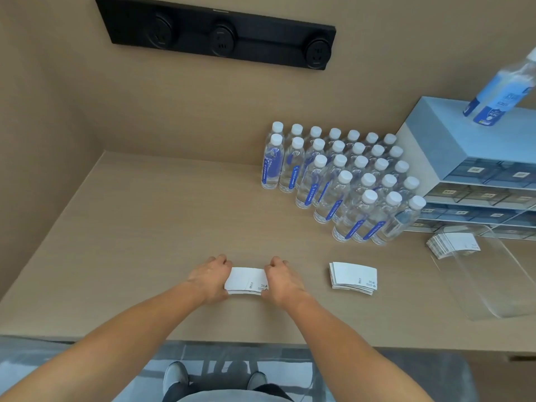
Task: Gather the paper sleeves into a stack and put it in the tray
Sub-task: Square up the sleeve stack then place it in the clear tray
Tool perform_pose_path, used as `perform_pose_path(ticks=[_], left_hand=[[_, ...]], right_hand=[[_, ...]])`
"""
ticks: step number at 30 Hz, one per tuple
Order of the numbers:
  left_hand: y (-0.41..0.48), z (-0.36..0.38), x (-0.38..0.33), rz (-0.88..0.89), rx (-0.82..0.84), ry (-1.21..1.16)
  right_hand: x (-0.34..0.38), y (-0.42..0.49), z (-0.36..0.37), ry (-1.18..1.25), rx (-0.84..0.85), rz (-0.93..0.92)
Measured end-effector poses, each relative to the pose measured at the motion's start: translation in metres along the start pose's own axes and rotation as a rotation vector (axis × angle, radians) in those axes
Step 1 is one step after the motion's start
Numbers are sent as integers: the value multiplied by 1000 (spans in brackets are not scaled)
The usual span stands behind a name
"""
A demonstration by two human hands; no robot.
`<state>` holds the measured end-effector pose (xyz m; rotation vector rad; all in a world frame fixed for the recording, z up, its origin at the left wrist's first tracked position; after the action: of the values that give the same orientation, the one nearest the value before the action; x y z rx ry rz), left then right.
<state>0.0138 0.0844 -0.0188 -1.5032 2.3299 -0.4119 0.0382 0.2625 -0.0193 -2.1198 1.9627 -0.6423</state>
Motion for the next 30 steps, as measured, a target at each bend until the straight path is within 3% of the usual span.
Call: perform_pose_path(ticks=[12, 22, 25, 30], left_hand=[[12, 18, 5, -4, 35, -27], [10, 16, 6, -91, 59, -242], [6, 8, 10, -219, 56, -312], [0, 6, 8, -585, 45, -631]], right_hand=[[-4, 14, 21, 43, 41, 10], [-8, 14, 13, 168, 54, 21], [-14, 12, 1, 307, 10, 117], [-26, 11, -6, 731, -29, 499]])
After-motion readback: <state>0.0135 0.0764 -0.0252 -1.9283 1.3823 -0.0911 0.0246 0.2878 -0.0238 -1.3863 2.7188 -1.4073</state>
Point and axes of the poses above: each hand's wrist, its own y-axis towards the middle knuckle, its own z-axis out of the palm, x = y × z, the point moved 3 cm from there along y, towards the middle knuckle, and after that the axes turned 1 degree about y, right-handed, at the moved point
